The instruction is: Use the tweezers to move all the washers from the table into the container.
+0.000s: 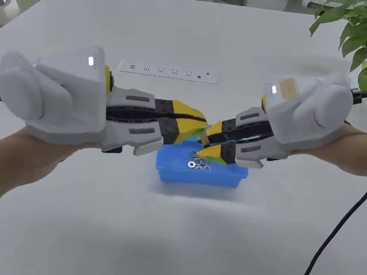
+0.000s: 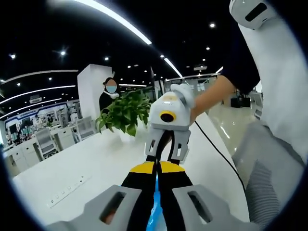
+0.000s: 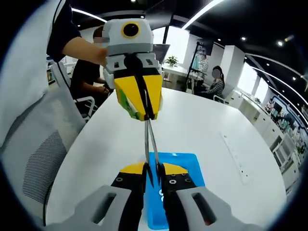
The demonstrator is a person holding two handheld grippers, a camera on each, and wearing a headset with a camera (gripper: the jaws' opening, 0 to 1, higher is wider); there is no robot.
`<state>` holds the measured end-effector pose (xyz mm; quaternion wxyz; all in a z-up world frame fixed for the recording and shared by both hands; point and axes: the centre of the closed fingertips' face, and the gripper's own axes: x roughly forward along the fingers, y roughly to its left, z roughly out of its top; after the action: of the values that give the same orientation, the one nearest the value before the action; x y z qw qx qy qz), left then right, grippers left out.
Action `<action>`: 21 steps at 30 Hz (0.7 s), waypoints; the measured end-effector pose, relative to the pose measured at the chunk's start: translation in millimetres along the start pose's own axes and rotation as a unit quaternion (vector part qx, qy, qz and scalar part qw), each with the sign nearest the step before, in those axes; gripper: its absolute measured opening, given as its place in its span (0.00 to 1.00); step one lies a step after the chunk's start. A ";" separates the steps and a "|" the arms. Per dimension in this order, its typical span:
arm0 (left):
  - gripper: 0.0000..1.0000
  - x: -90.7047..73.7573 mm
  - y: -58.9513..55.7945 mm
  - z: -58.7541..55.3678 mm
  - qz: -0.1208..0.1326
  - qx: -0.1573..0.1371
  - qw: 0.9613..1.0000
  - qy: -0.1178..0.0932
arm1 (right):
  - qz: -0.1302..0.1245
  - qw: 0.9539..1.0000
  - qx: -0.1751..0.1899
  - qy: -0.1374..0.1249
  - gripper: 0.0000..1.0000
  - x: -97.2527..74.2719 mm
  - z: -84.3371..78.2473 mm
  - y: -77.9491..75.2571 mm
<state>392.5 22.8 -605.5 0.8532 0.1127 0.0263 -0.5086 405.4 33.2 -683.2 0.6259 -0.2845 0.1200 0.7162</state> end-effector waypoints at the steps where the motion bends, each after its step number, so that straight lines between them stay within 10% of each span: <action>1: 0.04 -2.2 -3.2 1.0 -0.001 -0.004 1.000 -0.003 | 0.002 1.000 0.001 0.000 0.13 -1.5 0.3 2.3; 21: 0.05 -15.0 -46.5 -22.5 -0.011 -0.033 0.999 0.017 | 0.047 0.997 -0.010 0.058 0.08 -8.8 -14.1 50.2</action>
<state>346.2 19.4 -632.7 0.8502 0.0932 0.0590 -0.5148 361.0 9.1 -698.9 0.5806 -0.3258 0.1616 0.7285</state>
